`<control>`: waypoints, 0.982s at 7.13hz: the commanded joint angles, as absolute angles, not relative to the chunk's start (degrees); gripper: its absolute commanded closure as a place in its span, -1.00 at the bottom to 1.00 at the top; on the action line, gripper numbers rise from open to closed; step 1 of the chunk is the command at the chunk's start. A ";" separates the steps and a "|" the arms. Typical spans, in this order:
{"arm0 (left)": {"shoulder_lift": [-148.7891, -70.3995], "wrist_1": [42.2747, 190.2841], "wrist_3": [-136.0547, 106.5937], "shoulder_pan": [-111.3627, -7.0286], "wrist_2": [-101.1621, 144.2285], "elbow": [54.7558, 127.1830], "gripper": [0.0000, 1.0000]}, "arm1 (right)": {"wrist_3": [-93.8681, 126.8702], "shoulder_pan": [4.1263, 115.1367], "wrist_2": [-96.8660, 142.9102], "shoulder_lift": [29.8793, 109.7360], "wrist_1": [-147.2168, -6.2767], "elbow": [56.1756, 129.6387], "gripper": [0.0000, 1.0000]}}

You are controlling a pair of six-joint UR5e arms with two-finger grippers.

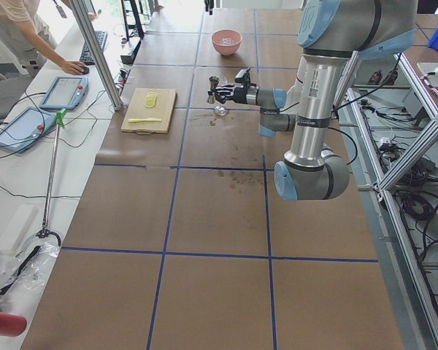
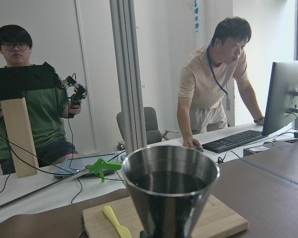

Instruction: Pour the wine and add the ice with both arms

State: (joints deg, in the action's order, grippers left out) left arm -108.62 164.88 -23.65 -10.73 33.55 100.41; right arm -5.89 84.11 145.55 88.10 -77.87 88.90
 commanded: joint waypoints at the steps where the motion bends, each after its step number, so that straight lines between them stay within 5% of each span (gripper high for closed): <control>1: -109.60 157.73 -20.49 -10.55 34.10 100.46 1.00 | -5.89 84.11 145.46 88.07 -77.87 88.77 -1.00; 7: -110.66 154.16 -10.63 -13.97 53.32 101.34 1.00 | -5.80 84.11 145.55 88.07 -77.87 88.86 -1.00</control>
State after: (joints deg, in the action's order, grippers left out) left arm -110.83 154.23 -10.76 -13.09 48.85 101.32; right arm -5.87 84.11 145.55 88.07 -77.87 88.85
